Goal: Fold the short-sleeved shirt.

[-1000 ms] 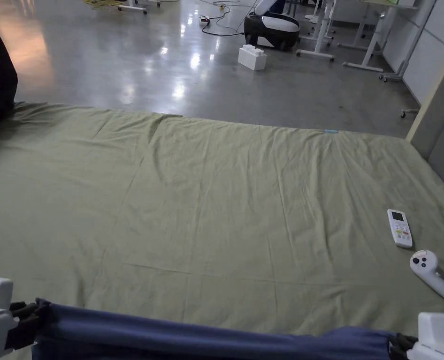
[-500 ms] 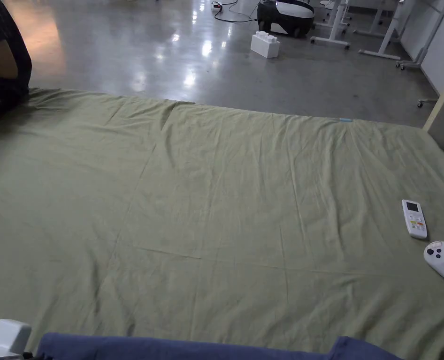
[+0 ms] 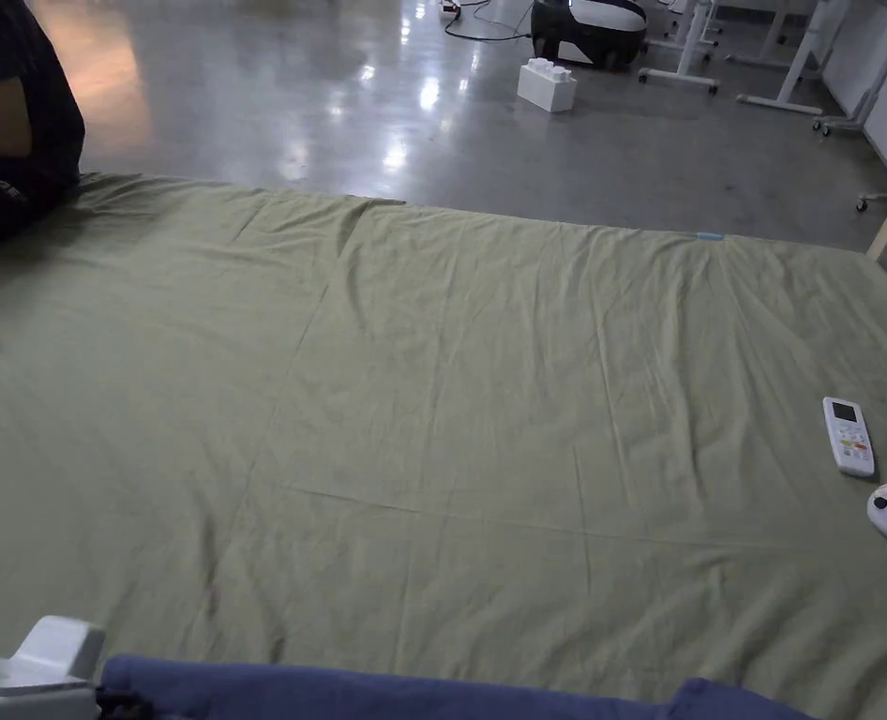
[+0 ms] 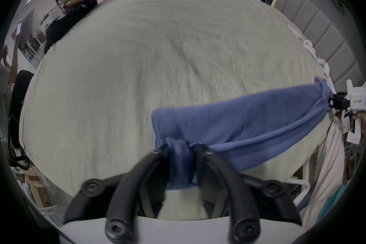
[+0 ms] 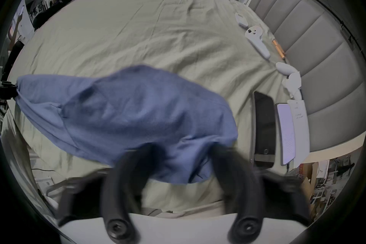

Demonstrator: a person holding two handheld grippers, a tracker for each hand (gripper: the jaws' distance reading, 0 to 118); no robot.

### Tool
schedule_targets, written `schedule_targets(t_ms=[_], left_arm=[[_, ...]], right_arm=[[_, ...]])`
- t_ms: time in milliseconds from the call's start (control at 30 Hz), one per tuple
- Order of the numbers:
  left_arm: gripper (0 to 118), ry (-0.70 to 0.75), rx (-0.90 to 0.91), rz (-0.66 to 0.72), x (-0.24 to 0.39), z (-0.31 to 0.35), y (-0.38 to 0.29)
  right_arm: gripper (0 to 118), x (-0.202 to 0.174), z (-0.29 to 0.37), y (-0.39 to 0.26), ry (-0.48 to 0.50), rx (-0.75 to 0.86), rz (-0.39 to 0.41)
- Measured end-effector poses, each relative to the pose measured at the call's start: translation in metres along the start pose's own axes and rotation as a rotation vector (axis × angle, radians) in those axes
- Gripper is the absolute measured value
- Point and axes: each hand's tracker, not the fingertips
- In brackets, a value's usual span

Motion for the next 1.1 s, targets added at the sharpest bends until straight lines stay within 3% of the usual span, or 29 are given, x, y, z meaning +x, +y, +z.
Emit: schedule_targets(t_ms=[33,100,200,333,433,567,633,700,767,800,833,933,1100], left_arm=[[52,0.001,0.028,0.003,-0.001,0.004,0.002],[61,-0.013,0.107,0.009,0.009,0.018,0.016],[61,-0.020,0.204,0.014,0.020,0.029,0.031],[61,0.011,0.384,0.011,0.060,0.050,0.054],[60,0.052,0.520,0.023,0.081,0.057,0.062],[50,0.086,0.696,0.029,0.105,0.069,0.068],[37,0.108,0.760,0.046,0.118,0.076,0.071],[34,0.126,0.804,0.057,0.123,0.081,0.072],[23,0.162,0.848,0.058,0.129,0.086,0.072],[14,0.185,0.868,0.057,0.132,0.090,0.072],[8,0.210,0.885,0.056,0.131,0.092,0.072],[2,0.247,0.921,0.056,0.132,0.101,0.070],[0,0.249,0.912,0.060,0.117,0.108,0.073]], right_arm=[[96,-0.001,0.008,0.005,-0.013,0.042,0.004],[97,-0.004,0.028,0.021,-0.028,0.111,0.016],[97,-0.004,0.043,0.039,-0.039,0.230,-0.018],[96,-0.016,0.059,0.061,-0.016,0.475,-0.122],[82,-0.027,0.066,0.069,0.012,0.658,-0.206],[80,-0.046,0.071,0.078,-0.028,0.824,-0.274],[70,-0.053,0.074,0.081,-0.030,0.899,-0.296],[63,-0.061,0.080,0.085,-0.050,0.964,-0.282],[41,-0.065,0.085,0.089,-0.060,0.997,-0.292],[25,-0.067,0.087,0.092,-0.065,1.016,-0.284],[17,-0.068,0.088,0.093,-0.063,1.030,-0.281],[4,-0.070,0.092,0.098,-0.064,1.047,-0.280],[1,-0.071,0.095,0.103,-0.076,1.048,-0.260]])
